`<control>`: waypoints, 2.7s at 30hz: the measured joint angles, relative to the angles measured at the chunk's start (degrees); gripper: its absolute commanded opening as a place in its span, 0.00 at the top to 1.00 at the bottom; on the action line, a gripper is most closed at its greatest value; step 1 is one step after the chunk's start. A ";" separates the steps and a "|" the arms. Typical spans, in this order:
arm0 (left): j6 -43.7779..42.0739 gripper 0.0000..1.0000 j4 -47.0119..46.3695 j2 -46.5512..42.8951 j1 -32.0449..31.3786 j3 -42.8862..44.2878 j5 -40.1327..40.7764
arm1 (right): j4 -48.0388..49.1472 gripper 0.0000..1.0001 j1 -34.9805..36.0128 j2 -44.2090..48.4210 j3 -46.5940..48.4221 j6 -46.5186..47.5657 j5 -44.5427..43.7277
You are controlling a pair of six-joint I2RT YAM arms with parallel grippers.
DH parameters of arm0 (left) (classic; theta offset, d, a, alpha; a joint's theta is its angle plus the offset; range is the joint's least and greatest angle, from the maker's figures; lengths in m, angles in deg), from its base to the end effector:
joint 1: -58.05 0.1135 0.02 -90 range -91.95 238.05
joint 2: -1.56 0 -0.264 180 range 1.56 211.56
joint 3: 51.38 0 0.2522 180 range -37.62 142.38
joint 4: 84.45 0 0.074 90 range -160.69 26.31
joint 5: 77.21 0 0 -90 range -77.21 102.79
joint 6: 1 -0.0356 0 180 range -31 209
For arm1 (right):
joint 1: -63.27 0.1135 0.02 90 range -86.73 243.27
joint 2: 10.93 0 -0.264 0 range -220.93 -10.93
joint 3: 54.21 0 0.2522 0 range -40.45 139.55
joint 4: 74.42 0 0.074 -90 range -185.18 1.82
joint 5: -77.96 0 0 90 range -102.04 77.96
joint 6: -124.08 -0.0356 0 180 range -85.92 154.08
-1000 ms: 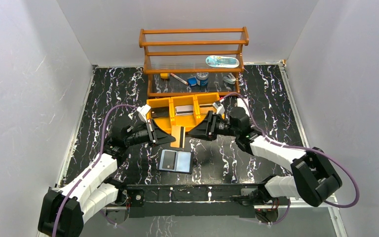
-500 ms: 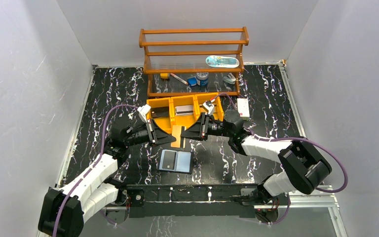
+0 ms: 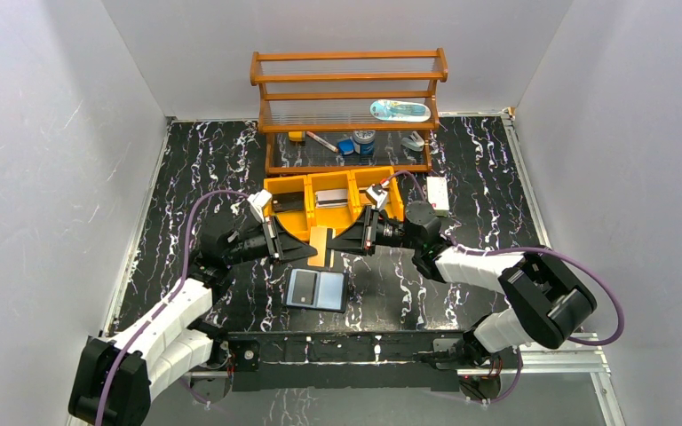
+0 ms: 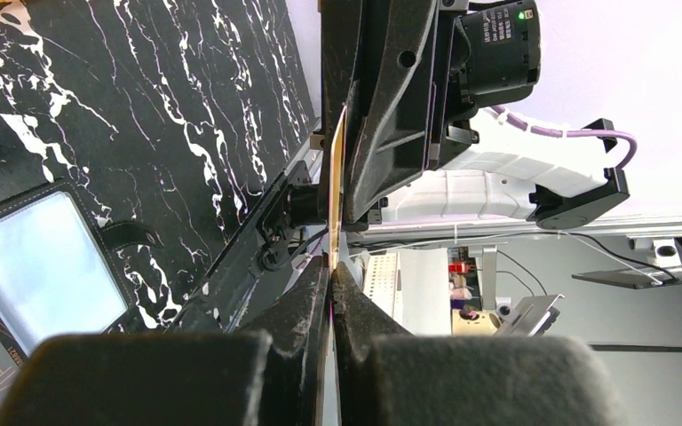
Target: Take the credit cards out of the card holder
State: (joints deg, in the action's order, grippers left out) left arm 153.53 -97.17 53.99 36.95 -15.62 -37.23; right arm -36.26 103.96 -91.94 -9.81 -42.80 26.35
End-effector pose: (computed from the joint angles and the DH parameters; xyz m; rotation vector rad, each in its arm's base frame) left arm 0.1742 -0.0965 0.2437 0.0625 1.9730 -1.7674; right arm 0.2002 0.2013 0.2266 -0.0555 2.0039 1.9991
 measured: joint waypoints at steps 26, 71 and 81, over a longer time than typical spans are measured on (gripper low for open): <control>-7.15 0.15 10.62 -1.05 0.00 3.02 2.40 | -0.83 1.00 0.85 0.39 -0.48 0.81 -1.68; -45.11 0.02 52.63 -11.63 0.00 16.17 50.27 | -70.88 1.00 -0.94 -3.28 35.15 97.72 -47.41; -45.51 0.02 52.30 -12.50 0.00 15.93 50.34 | -69.83 1.00 -1.99 -9.42 36.41 113.31 -48.98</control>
State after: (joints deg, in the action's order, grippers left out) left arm 108.03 -44.86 41.48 36.95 0.31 13.11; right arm -106.09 101.97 -101.36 26.60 70.51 -22.63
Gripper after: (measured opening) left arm 0.983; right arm 0.020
